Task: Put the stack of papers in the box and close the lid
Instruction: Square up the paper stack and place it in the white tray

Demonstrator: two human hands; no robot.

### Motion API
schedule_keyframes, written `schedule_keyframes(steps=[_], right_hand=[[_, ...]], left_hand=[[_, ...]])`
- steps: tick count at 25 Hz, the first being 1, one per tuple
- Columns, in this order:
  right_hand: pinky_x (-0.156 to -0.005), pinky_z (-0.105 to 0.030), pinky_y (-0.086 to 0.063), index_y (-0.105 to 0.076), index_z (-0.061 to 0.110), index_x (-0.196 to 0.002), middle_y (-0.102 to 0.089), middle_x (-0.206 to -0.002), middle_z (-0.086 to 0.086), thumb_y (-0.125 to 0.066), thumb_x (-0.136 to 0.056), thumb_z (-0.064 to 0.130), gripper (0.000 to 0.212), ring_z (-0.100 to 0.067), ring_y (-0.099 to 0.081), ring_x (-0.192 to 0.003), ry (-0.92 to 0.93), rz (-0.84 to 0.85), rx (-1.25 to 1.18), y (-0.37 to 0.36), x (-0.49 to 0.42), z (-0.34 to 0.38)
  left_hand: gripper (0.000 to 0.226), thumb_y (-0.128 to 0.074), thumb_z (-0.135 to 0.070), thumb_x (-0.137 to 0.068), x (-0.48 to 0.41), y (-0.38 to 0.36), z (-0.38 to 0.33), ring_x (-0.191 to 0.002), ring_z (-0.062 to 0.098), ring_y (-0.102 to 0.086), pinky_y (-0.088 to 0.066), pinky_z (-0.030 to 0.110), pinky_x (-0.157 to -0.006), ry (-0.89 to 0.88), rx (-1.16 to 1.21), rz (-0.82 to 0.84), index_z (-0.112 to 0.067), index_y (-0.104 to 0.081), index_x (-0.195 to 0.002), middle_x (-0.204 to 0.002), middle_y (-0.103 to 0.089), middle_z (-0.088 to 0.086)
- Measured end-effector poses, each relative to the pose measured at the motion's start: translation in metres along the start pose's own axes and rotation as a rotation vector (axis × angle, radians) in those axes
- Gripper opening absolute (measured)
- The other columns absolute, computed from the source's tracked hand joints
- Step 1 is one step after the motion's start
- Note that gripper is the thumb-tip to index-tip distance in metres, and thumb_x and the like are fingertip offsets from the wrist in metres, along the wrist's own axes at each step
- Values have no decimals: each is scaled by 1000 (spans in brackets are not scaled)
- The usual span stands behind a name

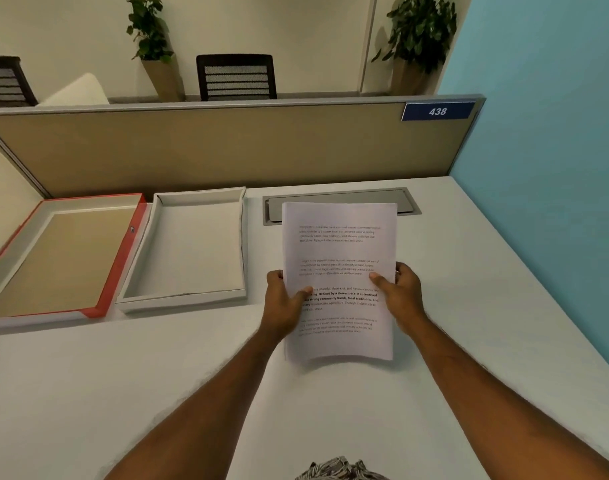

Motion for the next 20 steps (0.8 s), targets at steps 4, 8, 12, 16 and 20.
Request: schedule_keyframes(steps=[4, 8, 12, 16, 20], right_hand=[[-61, -19, -59, -55, 16, -113, -68, -100, 6, -72, -85, 20, 33, -11, -69, -86, 135, 29, 30, 2, 1, 24], [-74, -29, -62, -51, 21, -116, -66, -103, 9, -71, -87, 20, 35, -12, -68, -92, 178, 43, -2, -2, 12, 24], [-82, -38, -61, -53, 23, -112, -67, -102, 9, -72, -85, 22, 33, -13, -68, -94, 206, 25, 26, -3, 22, 21], [-63, -26, -60, -61, 31, -102, -71, -94, 4, -72, -78, 42, 29, -15, -72, -81, 285, 23, -79, -2, 29, 62], [-52, -18, -53, -59, 31, -80, -67, -75, 1, -59, -78, 60, 29, -14, -68, -65, 305, -169, -190, -7, 28, 112]], left_hand=[[46, -68, -20, -88, 1, 6, -17, -96, 13, -63, -57, 16, -62, -145, 76, -67, -21, -33, -117, -108, -53, -10], [39, -63, -13, -91, 8, 4, -14, -97, 11, -60, -54, 10, -61, -211, 78, -93, -23, -32, -113, -107, -51, -15], [41, -66, -16, -90, 16, 5, -10, -97, 9, -60, -54, 8, -63, -223, 62, -126, -23, -33, -113, -107, -51, -17], [43, -70, -37, -84, 16, 19, -55, -88, -4, -66, -55, 12, -62, -329, 157, -192, -16, -49, -114, -102, -62, -13], [51, -51, -62, -84, 16, 25, -109, -66, 1, -62, -46, 12, -51, -324, 303, -384, -13, -61, -91, -76, -62, -2]])
Point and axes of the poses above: each hand's wrist, its own x-axis away from the middle knuckle, its own y-axis out of the back of the hand, z = x × y, the point moved 4 cm from there along -x, towards the middle knuckle
